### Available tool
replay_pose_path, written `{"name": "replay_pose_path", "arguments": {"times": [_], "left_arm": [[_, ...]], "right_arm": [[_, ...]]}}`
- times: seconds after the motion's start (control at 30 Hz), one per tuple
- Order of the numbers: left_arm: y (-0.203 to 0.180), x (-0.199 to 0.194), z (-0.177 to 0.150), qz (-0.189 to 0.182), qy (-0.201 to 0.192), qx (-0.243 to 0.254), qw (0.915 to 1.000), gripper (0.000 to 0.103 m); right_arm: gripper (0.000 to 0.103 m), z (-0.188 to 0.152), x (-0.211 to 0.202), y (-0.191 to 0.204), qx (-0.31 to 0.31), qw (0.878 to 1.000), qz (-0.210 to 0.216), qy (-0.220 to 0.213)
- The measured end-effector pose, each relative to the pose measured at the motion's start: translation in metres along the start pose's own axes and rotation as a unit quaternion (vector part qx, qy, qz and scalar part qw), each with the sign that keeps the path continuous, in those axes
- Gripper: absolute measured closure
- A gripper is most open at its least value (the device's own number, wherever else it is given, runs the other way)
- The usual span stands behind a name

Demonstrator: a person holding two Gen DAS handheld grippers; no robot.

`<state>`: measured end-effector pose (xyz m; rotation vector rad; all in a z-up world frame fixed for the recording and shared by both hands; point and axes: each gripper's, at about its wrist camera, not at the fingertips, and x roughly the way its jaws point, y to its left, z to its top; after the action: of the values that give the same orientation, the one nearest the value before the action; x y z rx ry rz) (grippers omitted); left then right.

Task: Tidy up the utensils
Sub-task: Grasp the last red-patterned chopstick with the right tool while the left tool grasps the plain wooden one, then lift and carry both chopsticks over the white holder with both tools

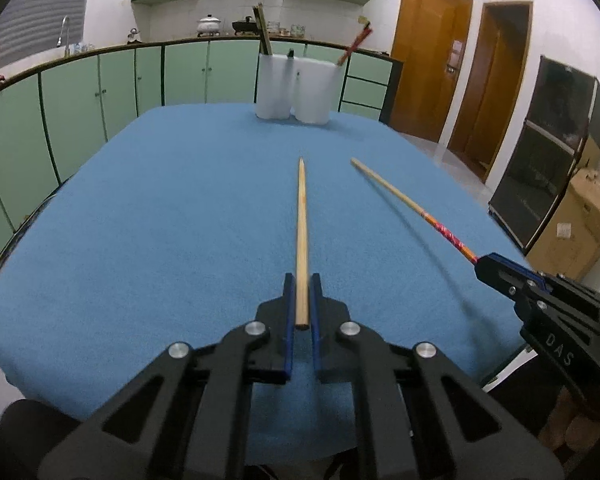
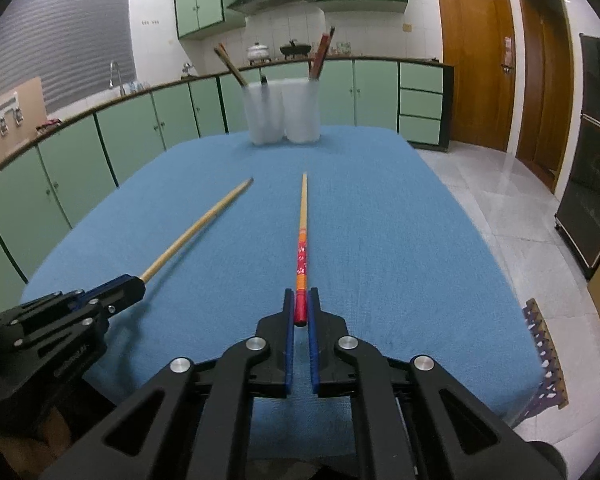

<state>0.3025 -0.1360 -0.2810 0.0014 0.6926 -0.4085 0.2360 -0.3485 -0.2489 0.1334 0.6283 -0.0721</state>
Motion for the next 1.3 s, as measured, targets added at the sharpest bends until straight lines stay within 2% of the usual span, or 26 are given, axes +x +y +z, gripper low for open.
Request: {"name": "replay_pose_path", "arguments": {"times": [0.17,0.4,0.7,0.9,1.3], "left_arm": [[0.001,-0.029,0.022,0.007,-0.006,-0.006,0.9999,0.097],[-0.003,-0.069,0.053,0.015,-0.03,0.009,0.9994,0.097],[-0.007,-0.099,0.091,0.012,-0.042,0.022,0.9988,0.097],[-0.007,-0.108,0.108,0.008,-0.048,0.028,0.9984,0.097],[-0.008,-0.088,0.139,-0.002,-0.039,0.041,0.9984,0.097]], "right_arm": [[0.097,0.017,-0.026,0.001,-0.005,1.0,0.007,-0.014],[0.097,0.051,-0.058,0.006,-0.017,0.999,0.018,-0.032],[0.097,0.097,-0.084,0.017,-0.049,0.997,0.037,-0.041],[0.097,0.126,-0.077,0.023,-0.073,0.996,0.049,-0.021],[0.097,0.18,-0.046,0.036,-0.114,0.992,0.055,0.0]]}}
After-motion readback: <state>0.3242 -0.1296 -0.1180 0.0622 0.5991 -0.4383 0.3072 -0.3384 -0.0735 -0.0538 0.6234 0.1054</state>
